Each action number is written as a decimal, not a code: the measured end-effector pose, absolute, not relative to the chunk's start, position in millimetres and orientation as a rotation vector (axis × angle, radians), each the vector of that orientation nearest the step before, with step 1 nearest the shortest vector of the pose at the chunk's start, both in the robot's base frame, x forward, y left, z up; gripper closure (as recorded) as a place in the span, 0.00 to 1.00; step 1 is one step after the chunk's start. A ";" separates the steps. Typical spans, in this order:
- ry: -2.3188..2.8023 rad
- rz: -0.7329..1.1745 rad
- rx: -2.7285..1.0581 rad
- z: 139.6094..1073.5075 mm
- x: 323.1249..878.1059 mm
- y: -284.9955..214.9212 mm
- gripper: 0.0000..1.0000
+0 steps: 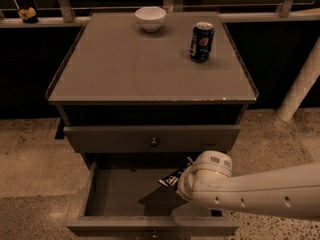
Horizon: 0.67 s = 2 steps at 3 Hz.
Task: Place blue chip bag into middle drawer
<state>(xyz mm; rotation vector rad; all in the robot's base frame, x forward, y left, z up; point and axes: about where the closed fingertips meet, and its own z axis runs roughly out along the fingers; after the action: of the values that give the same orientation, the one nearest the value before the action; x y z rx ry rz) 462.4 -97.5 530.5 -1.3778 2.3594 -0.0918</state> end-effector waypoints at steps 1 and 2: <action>2.383 -0.036 -1.371 495.0 482.3 -86.7 1.00; 2.415 0.027 -1.378 459.7 484.1 -74.5 1.00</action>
Offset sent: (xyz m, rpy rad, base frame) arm 0.0252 0.0388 -0.1174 0.0822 0.1407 -0.0040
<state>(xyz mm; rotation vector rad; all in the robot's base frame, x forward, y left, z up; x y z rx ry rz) 484.1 -74.5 459.7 -1.3779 2.4145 0.0272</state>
